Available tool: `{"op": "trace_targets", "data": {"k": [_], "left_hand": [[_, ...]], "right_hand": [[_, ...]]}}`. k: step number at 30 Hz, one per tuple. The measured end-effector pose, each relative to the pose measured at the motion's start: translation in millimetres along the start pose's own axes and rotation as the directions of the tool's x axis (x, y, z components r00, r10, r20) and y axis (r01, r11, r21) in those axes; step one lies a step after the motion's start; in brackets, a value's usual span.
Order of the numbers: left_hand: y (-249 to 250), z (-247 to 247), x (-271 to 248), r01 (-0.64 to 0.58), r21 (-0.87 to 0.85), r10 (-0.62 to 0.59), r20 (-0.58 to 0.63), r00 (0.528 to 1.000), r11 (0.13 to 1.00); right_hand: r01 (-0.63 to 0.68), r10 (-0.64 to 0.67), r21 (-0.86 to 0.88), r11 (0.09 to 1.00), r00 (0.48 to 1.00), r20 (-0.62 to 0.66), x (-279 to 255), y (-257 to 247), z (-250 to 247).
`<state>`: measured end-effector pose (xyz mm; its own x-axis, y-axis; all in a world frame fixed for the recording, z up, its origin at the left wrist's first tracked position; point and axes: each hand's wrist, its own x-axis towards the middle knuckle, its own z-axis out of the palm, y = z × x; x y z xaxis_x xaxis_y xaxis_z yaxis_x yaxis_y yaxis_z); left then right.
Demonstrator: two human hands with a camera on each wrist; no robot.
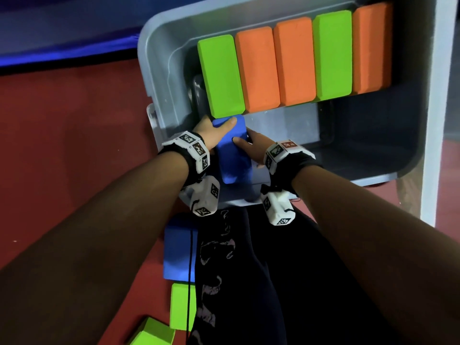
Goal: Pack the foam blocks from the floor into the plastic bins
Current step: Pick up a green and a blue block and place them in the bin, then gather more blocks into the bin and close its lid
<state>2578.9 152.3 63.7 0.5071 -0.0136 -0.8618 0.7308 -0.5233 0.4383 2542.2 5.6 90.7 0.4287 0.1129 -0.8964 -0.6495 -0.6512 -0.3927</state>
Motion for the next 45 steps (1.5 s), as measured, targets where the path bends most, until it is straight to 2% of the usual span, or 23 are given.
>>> {"op": "trace_targets", "data": {"k": [2, 4, 8, 11, 16, 19, 22, 25, 28, 30, 34, 38, 43, 45], "left_hand": [[-2.0, 3.2, -10.0, 0.044, 0.003, -0.044, -0.032, 0.999, 0.999], [2.5, 9.7, -36.2, 0.076, 0.027, -0.076, -0.014, 0.997, 0.997], [-0.3, 15.6, -88.6, 0.075, 0.042, -0.075, 0.002, 0.997, 0.996], [-9.0, 6.2, -119.5, 0.116, 0.066, -0.118, 0.018, 0.993, 0.991], [-17.3, -14.6, -160.3, 0.112, -0.053, -0.112, 0.005, 0.994, 0.992], [-38.8, -29.6, -193.2, 0.163, -0.235, -0.181, -0.060, 0.982, 0.958], [-70.3, -33.2, -225.2, 0.196, -0.328, -0.241, -0.102, 0.965, 0.924], [-110.3, -35.4, -263.6, 0.193, -0.467, -0.279, -0.122, 0.953, 0.863], [-152.4, -36.9, -294.0, 0.174, -0.587, -0.318, -0.150, 0.936, 0.791], [-184.9, -38.6, -312.7, 0.182, -0.685, -0.381, -0.150, 0.912, 0.706], [-257.7, -31.8, -345.5, 0.206, -0.698, -0.490, -0.233, 0.840, 0.685], [-338.6, 14.0, -374.2, 0.214, -0.764, -0.552, -0.213, 0.806, 0.608], [-425.5, 81.6, -403.2, 0.234, -0.893, -0.646, -0.079, 0.760, 0.385], [-456.3, 98.1, -404.5, 0.229, -0.916, -0.674, -0.059, 0.737, 0.330]], "right_hand": [[-0.097, 0.096, -0.023, 0.995, 0.994, -0.049, -9.2, -0.3, 1.1], [-0.176, 0.174, -0.016, 0.984, 0.980, -0.099, -24.9, 2.6, 0.5], [-0.204, 0.201, -0.030, 0.978, 0.975, -0.095, -75.5, 11.7, -0.3], [-0.178, 0.168, -0.134, 0.975, 0.982, -0.086, -114.7, 18.1, -6.2], [-0.162, 0.141, -0.297, 0.941, 0.986, -0.092, -147.1, 6.9, -19.1], [-0.071, 0.057, -0.434, 0.898, 0.997, -0.045, -161.9, -16.1, -11.5], [-0.013, 0.022, -0.515, 0.857, 1.000, 0.011, -172.7, -39.4, 1.1], [0.047, -0.016, -0.603, 0.796, 0.998, 0.057, -183.1, -57.3, 29.9], [0.109, -0.054, -0.708, 0.698, 0.994, 0.100, -193.1, -66.1, 64.3], [0.139, -0.052, -0.741, 0.657, 0.989, 0.140, -199.0, -70.4, 94.1], [0.180, -0.007, -0.790, 0.586, 0.976, 0.217, -204.6, -63.1, 164.1], [0.225, 0.010, -0.841, 0.491, 0.964, 0.264, -208.8, -43.5, 233.6], [0.240, 0.030, -0.908, 0.344, 0.964, 0.266, -200.3, -6.8, 301.2], [0.253, 0.035, -0.926, 0.282, 0.961, 0.273, -188.8, 8.4, 326.8]]}}
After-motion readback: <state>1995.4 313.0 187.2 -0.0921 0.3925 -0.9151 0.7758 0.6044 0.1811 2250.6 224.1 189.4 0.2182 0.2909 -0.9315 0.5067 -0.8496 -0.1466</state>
